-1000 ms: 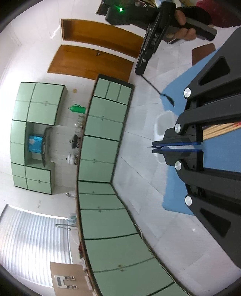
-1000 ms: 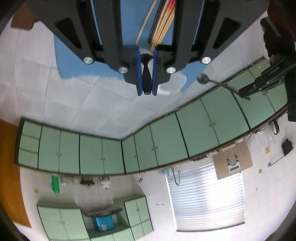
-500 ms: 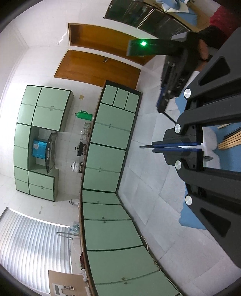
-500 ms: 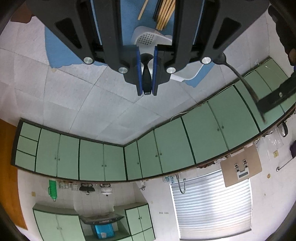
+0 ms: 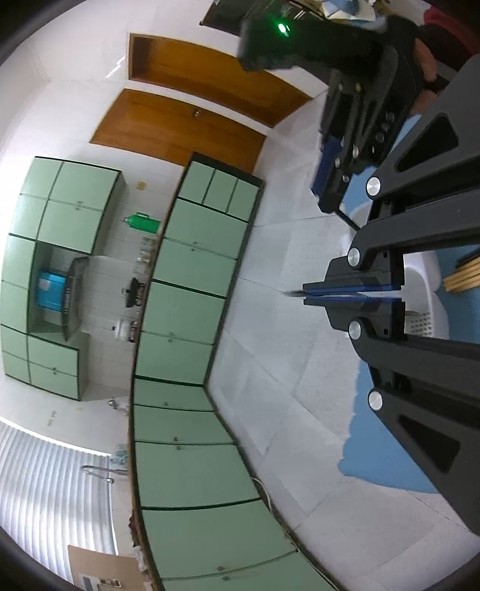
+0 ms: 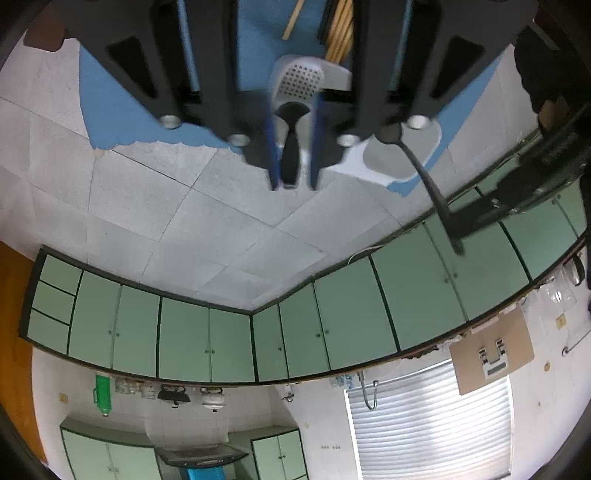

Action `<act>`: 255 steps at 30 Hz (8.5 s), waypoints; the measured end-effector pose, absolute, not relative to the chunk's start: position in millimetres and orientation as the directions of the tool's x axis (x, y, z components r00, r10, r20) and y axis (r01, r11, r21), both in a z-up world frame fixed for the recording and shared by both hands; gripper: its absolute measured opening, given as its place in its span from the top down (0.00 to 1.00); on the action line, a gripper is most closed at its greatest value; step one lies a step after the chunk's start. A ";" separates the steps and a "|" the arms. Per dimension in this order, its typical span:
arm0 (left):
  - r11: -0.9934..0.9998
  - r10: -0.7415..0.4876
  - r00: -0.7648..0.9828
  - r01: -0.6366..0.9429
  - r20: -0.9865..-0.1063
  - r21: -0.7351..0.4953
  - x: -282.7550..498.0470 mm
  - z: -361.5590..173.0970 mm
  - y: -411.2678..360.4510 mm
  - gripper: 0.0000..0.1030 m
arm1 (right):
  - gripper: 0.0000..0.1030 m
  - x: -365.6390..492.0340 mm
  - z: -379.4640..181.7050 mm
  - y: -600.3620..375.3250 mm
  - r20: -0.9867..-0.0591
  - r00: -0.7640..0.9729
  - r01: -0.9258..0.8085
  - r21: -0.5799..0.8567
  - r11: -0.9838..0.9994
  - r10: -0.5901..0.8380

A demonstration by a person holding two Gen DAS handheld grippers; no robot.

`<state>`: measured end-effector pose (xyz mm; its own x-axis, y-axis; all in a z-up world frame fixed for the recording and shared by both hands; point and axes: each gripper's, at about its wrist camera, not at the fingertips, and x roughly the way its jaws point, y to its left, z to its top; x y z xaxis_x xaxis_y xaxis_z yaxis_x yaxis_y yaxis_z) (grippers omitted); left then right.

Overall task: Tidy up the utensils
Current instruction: 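Open both grippers to release the spoons into the holder, then move right gripper to the red-patterned chopstick and grasp it, then grasp the plain wooden chopstick with left while right lifts its chopstick, then carry both chopsticks up and insert them into the white holder, then open both grippers to release the chopsticks and pull back, then grasp the black chopstick with right while left tool moves toward the bundle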

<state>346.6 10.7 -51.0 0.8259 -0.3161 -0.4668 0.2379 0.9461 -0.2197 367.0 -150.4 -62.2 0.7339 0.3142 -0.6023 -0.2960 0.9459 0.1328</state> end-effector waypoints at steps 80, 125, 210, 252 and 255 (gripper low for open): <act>0.982 -0.152 0.599 0.183 -0.786 -0.050 133.3 -207.6 -4.6 0.38 | 0.57 104.5 -214.2 -149.9 -0.793 0.597 -0.204 -0.002 0.979 0.123; 0.976 -0.172 0.780 0.217 -0.602 0.003 130.2 -81.5 6.3 0.94 | 0.95 132.7 -101.3 -194.6 -0.643 0.727 -0.254 0.075 0.964 0.241; 0.987 -0.145 0.727 0.158 -0.671 -0.042 162.8 -151.2 15.5 0.38 | 0.17 139.9 -149.9 -172.1 -0.661 0.731 -0.192 0.042 0.981 0.171; 0.971 -0.188 0.625 0.233 -0.757 -0.048 120.1 -191.7 -4.2 0.34 | 0.94 105.9 -210.9 -143.4 -0.791 0.586 -0.244 0.035 0.969 0.176; 0.965 -0.215 0.612 0.254 -0.761 -0.069 117.1 -192.9 -12.8 0.34 | 0.94 107.1 -210.6 -147.3 -0.791 0.588 -0.226 0.041 0.973 0.169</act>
